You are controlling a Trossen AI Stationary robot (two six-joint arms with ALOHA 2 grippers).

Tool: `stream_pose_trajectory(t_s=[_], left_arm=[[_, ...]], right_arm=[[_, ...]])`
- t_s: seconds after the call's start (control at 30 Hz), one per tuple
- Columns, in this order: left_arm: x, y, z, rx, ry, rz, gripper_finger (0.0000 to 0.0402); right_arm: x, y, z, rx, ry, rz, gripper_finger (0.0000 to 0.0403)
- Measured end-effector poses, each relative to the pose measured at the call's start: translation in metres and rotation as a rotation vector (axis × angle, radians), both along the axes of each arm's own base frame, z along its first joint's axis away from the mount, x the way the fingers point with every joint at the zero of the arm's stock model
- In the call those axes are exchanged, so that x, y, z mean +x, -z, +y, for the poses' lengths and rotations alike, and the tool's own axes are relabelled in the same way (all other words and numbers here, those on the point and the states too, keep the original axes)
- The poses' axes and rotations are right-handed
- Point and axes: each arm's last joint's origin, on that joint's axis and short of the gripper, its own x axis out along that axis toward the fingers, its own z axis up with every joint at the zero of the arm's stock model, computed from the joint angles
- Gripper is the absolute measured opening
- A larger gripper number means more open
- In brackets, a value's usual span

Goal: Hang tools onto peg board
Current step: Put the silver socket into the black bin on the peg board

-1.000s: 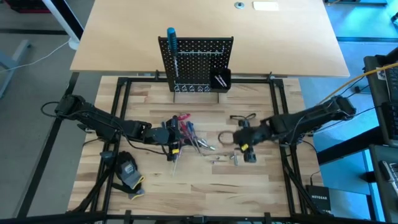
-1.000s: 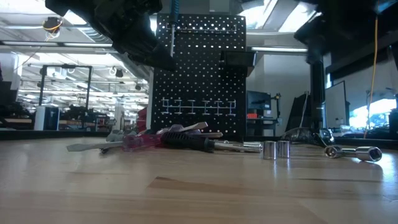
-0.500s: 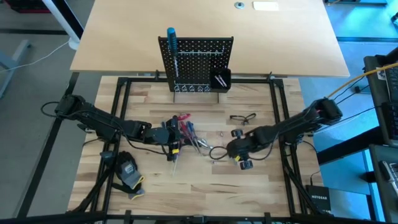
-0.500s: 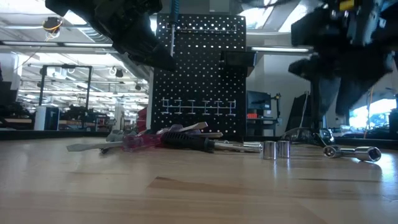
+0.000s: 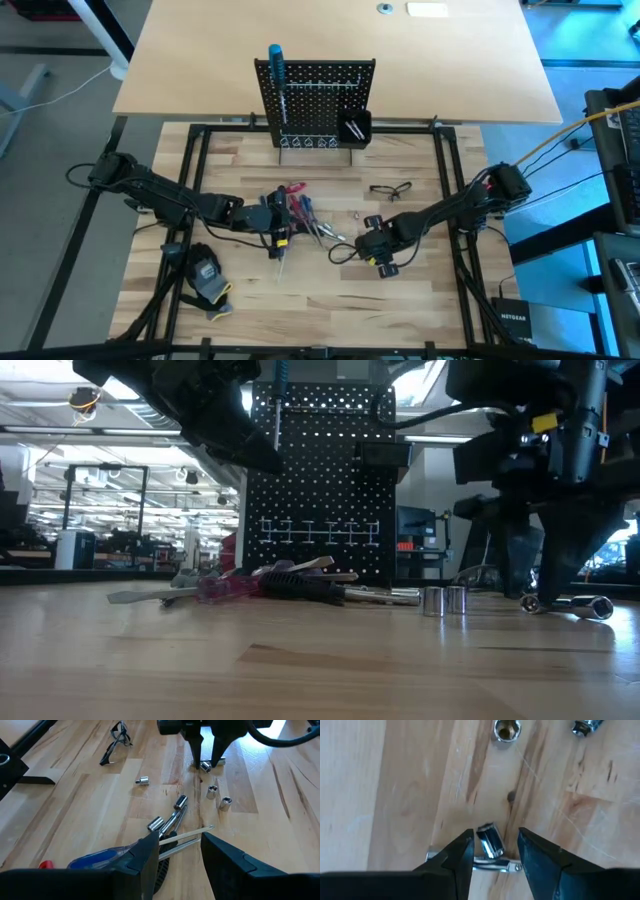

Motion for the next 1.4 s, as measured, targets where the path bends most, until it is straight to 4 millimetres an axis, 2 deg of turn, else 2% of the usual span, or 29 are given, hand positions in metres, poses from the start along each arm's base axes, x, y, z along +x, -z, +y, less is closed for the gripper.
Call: stream_pose_trajectory(t_s=[0.37,0.7,0.87,1.07,1.3,1.4], left_arm=[[0.0,0.0,0.0,0.0,0.0,0.0,0.0136],[0.0,0.0,0.0,0.0,0.0,0.0,0.0136],[0.0,0.0,0.0,0.0,0.0,0.0,0.0136],[0.0,0.0,0.0,0.0,-0.001,0.0,0.0136],[0.0,0.0,0.0,0.0,-0.001,0.001,0.0136],[0.0,0.0,0.0,0.0,-0.001,0.002,0.0136]], right_arm=[[0.003,0.01,0.001,-0.018,0.0,0.024,0.0151],[0.004,0.01,0.001,-0.029,-0.025,0.007,0.0074],[0.006,0.007,0.001,-0.059,-0.038,0.0,0.006],[0.017,-0.016,0.002,-0.128,-0.054,-0.006,0.0071],[0.036,-0.061,0.001,-0.24,-0.099,-0.045,0.0068],[0.042,-0.082,-0.007,-0.275,-0.106,-0.072,0.0068]])
